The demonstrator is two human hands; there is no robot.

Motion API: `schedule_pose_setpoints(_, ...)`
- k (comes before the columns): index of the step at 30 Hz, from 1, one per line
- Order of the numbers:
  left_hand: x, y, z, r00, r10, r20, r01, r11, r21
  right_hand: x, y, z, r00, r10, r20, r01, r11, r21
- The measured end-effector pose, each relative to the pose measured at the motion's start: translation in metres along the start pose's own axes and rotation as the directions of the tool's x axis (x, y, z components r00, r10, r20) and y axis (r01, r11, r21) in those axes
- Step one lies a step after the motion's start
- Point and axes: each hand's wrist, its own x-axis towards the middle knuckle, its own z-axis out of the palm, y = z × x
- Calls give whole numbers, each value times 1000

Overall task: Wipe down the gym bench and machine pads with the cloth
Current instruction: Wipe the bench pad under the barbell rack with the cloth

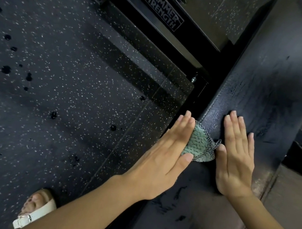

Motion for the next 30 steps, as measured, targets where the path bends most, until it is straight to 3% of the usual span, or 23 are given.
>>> schedule_pose_setpoints(10, 3, -1, 2, 1000, -6, 4, 6, 994, 105, 0, 1, 1, 1000, 1, -9, -2, 1000, -4)
schedule_pose_setpoints(19, 32, -2, -3, 1000, -2, -28, 4, 998, 61, 1, 1, -1, 1000, 4, 4, -4, 1000, 17)
schedule_pose_setpoints(30, -37, -4, -3, 996, -29, 85, 22, 996, 81, 0, 2, -1, 1000, 0, 3, 0, 1000, 6)
